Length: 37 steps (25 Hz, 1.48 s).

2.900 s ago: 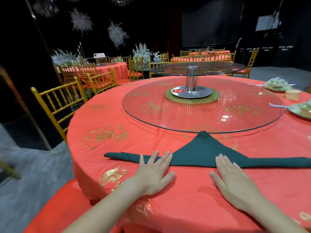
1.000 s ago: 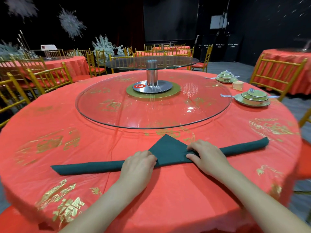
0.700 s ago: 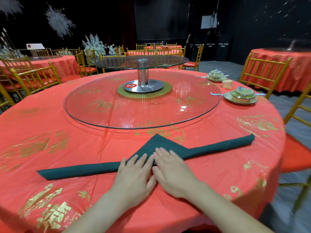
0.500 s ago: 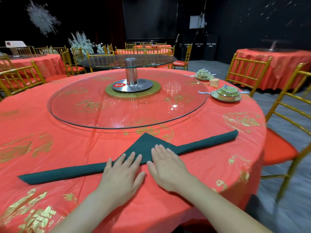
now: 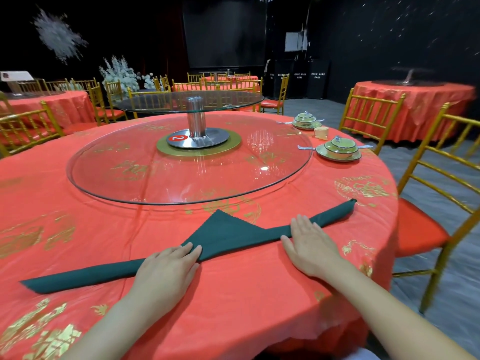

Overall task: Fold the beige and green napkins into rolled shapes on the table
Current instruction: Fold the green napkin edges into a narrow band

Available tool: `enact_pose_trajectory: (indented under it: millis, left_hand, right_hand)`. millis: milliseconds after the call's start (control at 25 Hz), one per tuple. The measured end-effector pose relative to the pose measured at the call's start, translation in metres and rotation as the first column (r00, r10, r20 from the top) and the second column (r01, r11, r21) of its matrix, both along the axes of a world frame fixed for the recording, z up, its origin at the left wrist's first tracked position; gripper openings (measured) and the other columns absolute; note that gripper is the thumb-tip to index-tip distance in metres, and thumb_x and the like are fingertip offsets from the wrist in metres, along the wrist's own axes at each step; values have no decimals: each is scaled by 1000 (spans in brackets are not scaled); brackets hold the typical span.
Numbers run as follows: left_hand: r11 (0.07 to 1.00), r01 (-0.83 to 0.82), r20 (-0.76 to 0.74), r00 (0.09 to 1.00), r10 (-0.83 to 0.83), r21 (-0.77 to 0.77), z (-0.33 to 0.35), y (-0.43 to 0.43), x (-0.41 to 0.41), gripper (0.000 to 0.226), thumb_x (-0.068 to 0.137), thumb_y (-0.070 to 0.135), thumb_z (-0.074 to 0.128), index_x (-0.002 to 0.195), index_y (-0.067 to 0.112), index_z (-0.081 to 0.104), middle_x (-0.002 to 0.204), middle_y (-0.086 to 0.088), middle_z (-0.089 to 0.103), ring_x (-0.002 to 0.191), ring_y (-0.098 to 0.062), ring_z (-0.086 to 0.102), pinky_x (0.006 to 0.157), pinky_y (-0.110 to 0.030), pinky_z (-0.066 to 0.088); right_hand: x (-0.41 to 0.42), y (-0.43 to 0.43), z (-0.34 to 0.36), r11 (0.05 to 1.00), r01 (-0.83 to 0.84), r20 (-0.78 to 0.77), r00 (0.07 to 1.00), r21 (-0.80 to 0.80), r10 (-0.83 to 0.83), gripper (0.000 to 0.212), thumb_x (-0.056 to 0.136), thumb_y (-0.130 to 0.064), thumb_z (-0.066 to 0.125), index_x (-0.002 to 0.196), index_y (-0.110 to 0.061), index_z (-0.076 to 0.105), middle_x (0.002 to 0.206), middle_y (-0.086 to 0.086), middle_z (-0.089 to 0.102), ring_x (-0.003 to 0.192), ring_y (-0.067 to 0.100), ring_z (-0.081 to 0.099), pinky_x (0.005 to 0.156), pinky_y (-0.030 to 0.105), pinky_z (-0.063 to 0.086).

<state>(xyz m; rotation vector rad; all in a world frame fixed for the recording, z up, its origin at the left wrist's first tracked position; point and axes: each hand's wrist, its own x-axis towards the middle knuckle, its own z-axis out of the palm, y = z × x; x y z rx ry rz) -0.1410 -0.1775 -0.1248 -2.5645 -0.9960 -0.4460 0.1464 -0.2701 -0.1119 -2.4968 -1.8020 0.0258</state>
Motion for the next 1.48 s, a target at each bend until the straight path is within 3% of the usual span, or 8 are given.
enact_pose_trajectory:
  millis: [280, 520, 800, 960, 1120, 1240, 1320, 1480]
  left_hand:
    - [1000, -2, 8, 1000, 2, -4, -3, 0, 2, 44, 78, 40, 36, 95, 26, 75, 92, 8, 73, 76, -15, 70, 54, -27, 53]
    - [999, -12, -5, 1000, 11, -39, 8, 0, 18, 28, 50, 28, 89, 70, 25, 69, 79, 8, 67, 58, -18, 62, 41, -24, 41]
    - [997, 51, -116, 992, -57, -52, 16, 5, 74, 30, 49, 30, 88, 61, 27, 60, 64, 8, 56, 54, -17, 56, 41, -27, 25]
    - [991, 131, -143, 981, -133, -28, 18, 9, 130, 20, 55, 27, 80, 58, 23, 60, 60, 6, 56, 52, -17, 56, 41, -23, 25]
    - [982, 180, -131, 973, -187, -63, 19, 12, 168, 17, 51, 25, 78, 54, 22, 61, 52, 6, 55, 50, -14, 55, 40, -21, 32]
    - [977, 146, 13, 989, -146, -156, 14, 11, 166, 31, 70, 40, 76, 92, 18, 69, 92, 1, 69, 88, -18, 66, 63, -29, 49]
    - [913, 25, -77, 995, -61, -407, 9, 9, 150, 71, 91, 57, 25, 142, 10, 33, 151, -7, 32, 140, -20, 29, 110, -44, 26]
    - [840, -97, -170, 985, 6, -534, 13, 1, 90, 81, 86, 68, 4, 150, 19, -6, 158, 6, -14, 145, -22, -11, 110, -62, -5]
  right_hand:
    - [-3, 4, 1, 994, -21, -3, 1000, 108, 22, 66, 99, -48, 18, 149, -6, 11, 157, 13, 8, 146, 22, 5, 118, 36, 4]
    - [-34, 27, -2, 767, -551, 326, 828, 329, 456, 22, 72, -29, 69, 90, -17, 75, 96, 0, 74, 88, 12, 70, 77, 28, 56]
    - [9, 38, 3, 879, -459, 321, 858, 130, 401, 24, 79, -18, 41, 72, -17, 65, 71, -1, 69, 62, 18, 68, 50, 27, 52]
    - [39, 27, 15, 945, -278, 266, 937, 175, 226, 28, 88, -17, 48, 109, -14, 67, 113, 3, 68, 108, 13, 63, 82, 27, 53]
    - [39, 27, 16, 970, -226, 78, 973, 87, 219, 52, 98, -33, 32, 147, -17, 28, 155, 2, 24, 144, 13, 18, 116, 27, 15]
    - [21, 31, 4, 959, -281, -67, 957, 47, 284, 75, 87, -57, 2, 150, -18, 12, 158, -2, 4, 145, 8, -2, 115, 25, -3]
    - [18, 31, -4, 960, -275, -90, 956, 55, 280, 101, 70, -75, -17, 150, -19, 8, 158, -4, 1, 142, 2, -8, 113, 23, -6]
    - [24, 34, -10, 958, -282, -78, 955, 55, 286, 122, 50, -79, -36, 150, -22, 5, 156, -10, -3, 136, -4, -14, 111, 18, -10]
